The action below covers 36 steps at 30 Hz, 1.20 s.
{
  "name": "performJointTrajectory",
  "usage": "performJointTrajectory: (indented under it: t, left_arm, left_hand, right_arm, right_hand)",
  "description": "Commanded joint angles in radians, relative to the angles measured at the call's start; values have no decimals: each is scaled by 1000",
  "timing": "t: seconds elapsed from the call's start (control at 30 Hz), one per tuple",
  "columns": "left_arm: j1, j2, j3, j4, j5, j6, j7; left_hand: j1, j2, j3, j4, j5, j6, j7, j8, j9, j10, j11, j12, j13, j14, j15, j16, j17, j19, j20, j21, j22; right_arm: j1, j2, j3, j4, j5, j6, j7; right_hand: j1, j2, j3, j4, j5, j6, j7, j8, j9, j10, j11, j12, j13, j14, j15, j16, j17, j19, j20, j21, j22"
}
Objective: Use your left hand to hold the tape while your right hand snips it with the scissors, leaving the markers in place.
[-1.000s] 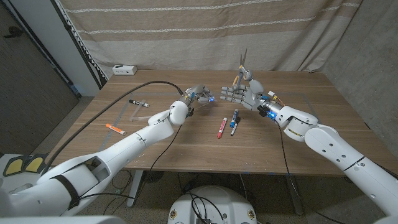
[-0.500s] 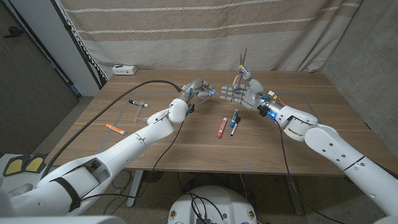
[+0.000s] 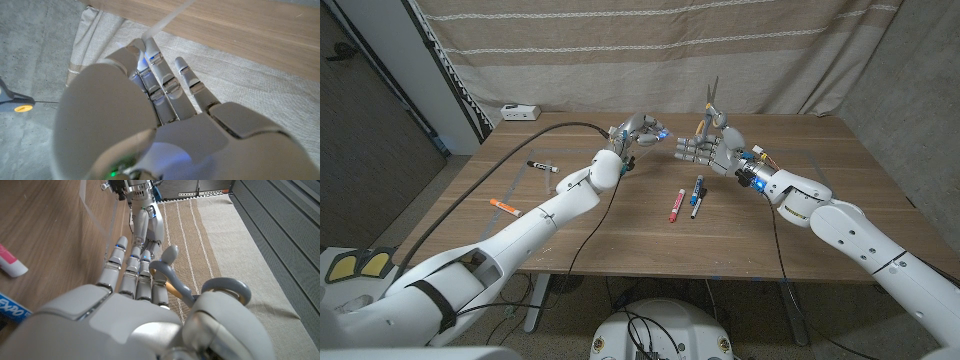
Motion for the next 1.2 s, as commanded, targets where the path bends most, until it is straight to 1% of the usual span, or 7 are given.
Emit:
performJointTrajectory:
  t: [0.03, 0.2, 0.33, 0.7, 0.8, 1.2]
  left_arm:
    - [-50, -31, -14, 63, -44, -87, -16]
    - [-59, -43, -23, 74, -67, -109, -23]
    - [-69, -47, -28, 82, -82, -125, -36]
    - [-80, -53, -37, 85, -104, -134, -49]
    - [-83, -60, -45, 97, -132, -139, -64]
    - [-91, -75, -56, 119, -167, -156, -67]
  left_hand:
    - [12, 4, -6, 1, 8, 3, 3, 11, 5, 1, -5, 5, 6, 7, -10, 6, 28, -5, -136, 4, 2]
    - [13, 6, -8, 2, 8, 0, 3, 12, 7, 0, -5, 5, 7, 7, -10, 6, 29, -6, -136, 5, 1]
    - [14, 7, -9, 3, 8, 0, 1, 13, 9, -3, -5, 4, 8, 7, -10, 5, 30, -6, -136, 6, 1]
    - [17, 10, -14, 4, 9, -7, 2, 14, 13, -5, -5, 4, 11, 5, -10, 4, 32, -8, -135, 7, 1]
    - [17, 10, -15, 5, 9, -7, 2, 16, 15, -5, -5, 4, 12, 4, -10, 4, 32, -8, -135, 8, 1]
    - [20, 13, -21, 6, 10, -6, 2, 20, 19, -9, -6, 3, 14, 3, -10, 3, 35, -11, -135, 9, 0]
  right_arm:
    - [-2, 2, -3, 13, -1, 7, 25]
    - [-7, 2, -2, 13, -4, 13, 30]
    - [-18, -2, 2, 8, -5, 19, 31]
    - [-28, -3, 2, 7, -5, 20, 26]
    - [-30, -4, 3, 6, -8, 20, 21]
    - [-41, -9, 7, 0, -17, 27, 11]
  right_hand:
    - [4, 9, -5, -5, -4, -2, 22, -10, -14, -9, 0, 0, 4, -6, 5, -4, 3, 5, 0, -6, 3]
    - [4, 9, -5, -5, -4, -3, 24, -15, -21, -12, 1, 0, 4, -7, 9, -4, 3, 4, 0, -7, 3]
    - [4, 9, -5, -6, -4, -8, 27, -31, -41, -13, -1, -1, 4, -7, 10, -5, 3, 3, 0, -9, 3]
    - [3, 9, -6, -6, -5, -9, 33, -50, -69, -21, 0, -3, 4, -13, 11, -6, 2, 1, 0, -10, 3]
    - [4, 10, -6, -6, -5, -9, 33, -58, -80, -25, 2, -4, 4, -13, 12, -6, 2, 0, 0, -11, 3]
    - [5, 11, -6, -6, -5, -8, 33, -75, -104, -29, 1, -4, 4, -14, 14, -6, 2, -1, 0, -12, 3]
